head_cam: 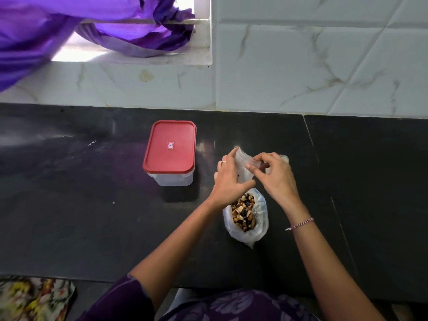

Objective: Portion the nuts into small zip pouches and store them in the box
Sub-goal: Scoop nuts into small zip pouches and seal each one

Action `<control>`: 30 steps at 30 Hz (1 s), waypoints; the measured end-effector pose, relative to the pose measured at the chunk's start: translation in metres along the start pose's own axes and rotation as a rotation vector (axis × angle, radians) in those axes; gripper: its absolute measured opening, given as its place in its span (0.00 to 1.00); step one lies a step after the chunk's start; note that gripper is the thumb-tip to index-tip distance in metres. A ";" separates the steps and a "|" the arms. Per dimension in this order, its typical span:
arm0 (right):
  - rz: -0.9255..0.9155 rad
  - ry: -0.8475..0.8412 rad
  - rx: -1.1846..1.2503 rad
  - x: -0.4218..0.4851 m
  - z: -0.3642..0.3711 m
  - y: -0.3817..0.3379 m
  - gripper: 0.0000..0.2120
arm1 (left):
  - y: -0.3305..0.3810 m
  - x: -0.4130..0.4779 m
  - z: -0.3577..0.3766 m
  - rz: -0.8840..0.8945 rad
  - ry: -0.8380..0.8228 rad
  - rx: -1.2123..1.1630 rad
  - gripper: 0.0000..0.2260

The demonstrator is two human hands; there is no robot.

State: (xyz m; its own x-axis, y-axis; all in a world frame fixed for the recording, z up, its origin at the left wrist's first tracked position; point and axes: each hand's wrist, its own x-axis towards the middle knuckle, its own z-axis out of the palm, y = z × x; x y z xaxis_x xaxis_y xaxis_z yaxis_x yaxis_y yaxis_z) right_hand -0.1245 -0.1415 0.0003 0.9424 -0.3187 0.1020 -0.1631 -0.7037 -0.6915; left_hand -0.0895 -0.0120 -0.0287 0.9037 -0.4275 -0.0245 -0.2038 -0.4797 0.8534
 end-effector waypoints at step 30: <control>-0.290 -0.391 0.102 -0.029 0.019 -0.017 0.11 | -0.057 -0.036 -0.035 0.028 -0.289 -0.369 0.28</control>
State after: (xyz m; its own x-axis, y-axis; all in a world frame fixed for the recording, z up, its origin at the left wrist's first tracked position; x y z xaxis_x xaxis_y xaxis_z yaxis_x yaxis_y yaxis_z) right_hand -0.1440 -0.1083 -0.0045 0.9869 0.1565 0.0384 0.1329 -0.6565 -0.7425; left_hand -0.0971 0.0578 -0.0578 0.7474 -0.6571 -0.0983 -0.0318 -0.1831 0.9826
